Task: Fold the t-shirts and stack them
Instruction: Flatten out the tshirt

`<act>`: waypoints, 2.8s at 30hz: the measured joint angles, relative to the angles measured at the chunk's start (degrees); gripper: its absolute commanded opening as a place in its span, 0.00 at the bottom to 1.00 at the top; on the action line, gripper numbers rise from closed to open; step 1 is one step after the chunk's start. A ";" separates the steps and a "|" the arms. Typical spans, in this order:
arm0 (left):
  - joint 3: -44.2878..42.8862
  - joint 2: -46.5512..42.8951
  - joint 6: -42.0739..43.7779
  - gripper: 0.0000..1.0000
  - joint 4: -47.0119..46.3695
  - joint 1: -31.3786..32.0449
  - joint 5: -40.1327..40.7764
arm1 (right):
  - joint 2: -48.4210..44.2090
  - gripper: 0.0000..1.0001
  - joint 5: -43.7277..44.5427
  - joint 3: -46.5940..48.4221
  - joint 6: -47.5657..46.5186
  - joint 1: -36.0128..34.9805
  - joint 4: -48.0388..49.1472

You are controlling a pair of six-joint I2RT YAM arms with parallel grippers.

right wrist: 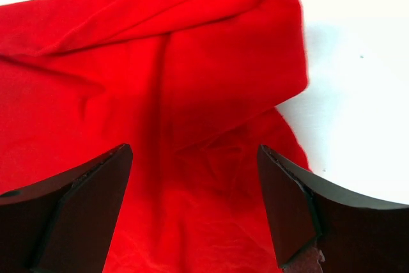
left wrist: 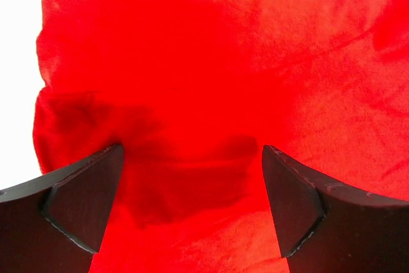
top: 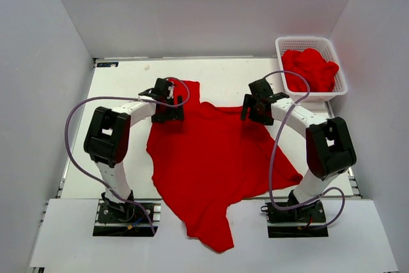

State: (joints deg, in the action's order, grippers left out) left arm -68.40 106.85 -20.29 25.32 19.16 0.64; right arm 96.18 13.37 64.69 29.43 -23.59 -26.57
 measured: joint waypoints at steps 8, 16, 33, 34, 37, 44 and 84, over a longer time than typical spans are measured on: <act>-5.99 4.68 -0.11 1.00 3.50 -0.09 6.60 | 0.07 0.85 1.31 0.04 0.39 3.43 0.09; -14.03 10.38 1.42 1.00 6.27 -1.03 9.97 | 1.42 0.85 -0.92 0.55 -3.69 8.13 2.01; -23.19 16.63 6.84 1.00 5.66 -4.59 8.70 | 11.41 0.00 -11.91 6.58 -11.56 10.47 8.87; -23.89 17.18 7.52 1.00 5.33 -4.92 8.46 | 11.28 0.00 -11.28 6.82 -12.00 10.49 8.85; -26.14 18.80 9.86 1.00 4.17 -5.88 7.48 | 11.04 0.00 -9.66 8.57 -13.86 10.58 8.70; -31.91 23.28 15.91 1.00 0.59 -7.28 4.68 | 11.15 0.37 -10.82 12.20 -16.52 11.32 9.09; -16.28 10.16 11.02 1.00 -0.57 -8.37 -2.32 | 20.57 0.79 -20.68 16.85 -13.27 12.66 12.72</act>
State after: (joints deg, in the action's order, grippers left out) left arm -84.68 117.01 -9.28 24.75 10.79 -1.67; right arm 116.75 -7.31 81.54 16.16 -10.94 -13.85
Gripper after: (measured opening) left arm 0.996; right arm 0.794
